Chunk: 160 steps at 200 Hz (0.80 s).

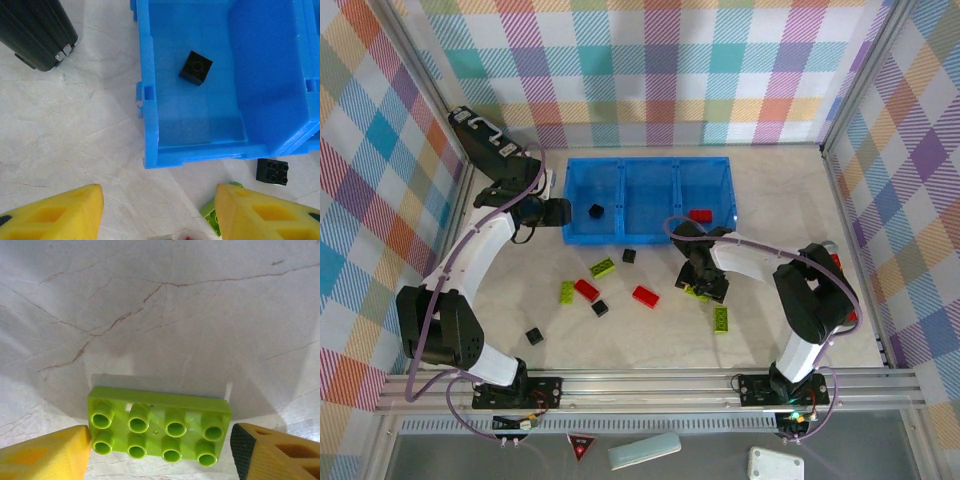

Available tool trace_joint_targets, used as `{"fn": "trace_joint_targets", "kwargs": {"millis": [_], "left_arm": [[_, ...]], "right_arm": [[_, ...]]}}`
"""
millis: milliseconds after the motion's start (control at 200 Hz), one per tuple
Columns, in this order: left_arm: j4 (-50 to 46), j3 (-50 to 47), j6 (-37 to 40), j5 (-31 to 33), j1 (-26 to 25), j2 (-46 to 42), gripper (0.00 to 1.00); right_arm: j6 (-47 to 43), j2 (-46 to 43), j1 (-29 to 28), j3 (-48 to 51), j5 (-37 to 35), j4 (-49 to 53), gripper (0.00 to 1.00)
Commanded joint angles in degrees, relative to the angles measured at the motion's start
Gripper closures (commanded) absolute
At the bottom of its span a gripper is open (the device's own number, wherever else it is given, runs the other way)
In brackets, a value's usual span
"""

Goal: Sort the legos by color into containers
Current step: Pick up the lego from the center of the table.

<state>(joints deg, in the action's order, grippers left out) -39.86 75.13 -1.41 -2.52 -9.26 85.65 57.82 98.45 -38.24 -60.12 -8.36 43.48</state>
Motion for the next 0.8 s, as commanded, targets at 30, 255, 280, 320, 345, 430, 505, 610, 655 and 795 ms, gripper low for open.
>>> {"fn": "trace_joint_targets", "kwargs": {"millis": [30,255,280,320,345,430,505,610,655,795], "left_arm": [[0.6,-0.2,1.4,-0.7,0.5,-1.3,0.39],[0.4,-0.2,1.4,-0.5,0.6,-1.4,0.39],[0.5,-0.2,1.4,-0.5,0.5,-1.5,0.39],[0.5,-0.2,1.4,-0.5,0.5,-1.5,0.39],[0.5,-0.3,1.4,-0.5,0.5,-1.5,0.39],[0.5,-0.3,1.4,-0.4,0.6,-1.5,0.39],[0.6,-0.3,1.4,-0.5,0.6,-1.7,0.39],[0.5,-0.3,1.4,-0.4,0.6,-1.6,0.39],[0.5,-0.3,1.4,-0.5,0.6,-1.6,0.39],[0.5,-0.3,1.4,-0.4,0.6,-1.5,0.39]], "right_arm": [[-0.1,1.1,-0.4,-1.0,0.4,0.6,0.26],[-0.2,1.4,-0.5,-1.0,0.2,0.8,0.25],[-0.3,1.5,-0.5,-1.1,0.2,0.9,0.25],[-0.3,1.6,-0.6,-1.3,0.1,1.2,0.24],[-0.3,1.6,-0.7,-1.4,0.1,1.2,0.24],[-0.4,1.4,-0.9,-1.6,0.0,1.4,0.24],[-0.5,1.1,-1.0,-2.0,-0.2,1.8,0.24],[-0.5,0.7,-1.2,-2.2,-0.9,2.3,0.23],[-0.6,0.6,-1.2,-2.2,-1.0,2.3,0.23],[-1.1,1.6,-1.2,-2.4,-1.0,2.5,0.23]]}}
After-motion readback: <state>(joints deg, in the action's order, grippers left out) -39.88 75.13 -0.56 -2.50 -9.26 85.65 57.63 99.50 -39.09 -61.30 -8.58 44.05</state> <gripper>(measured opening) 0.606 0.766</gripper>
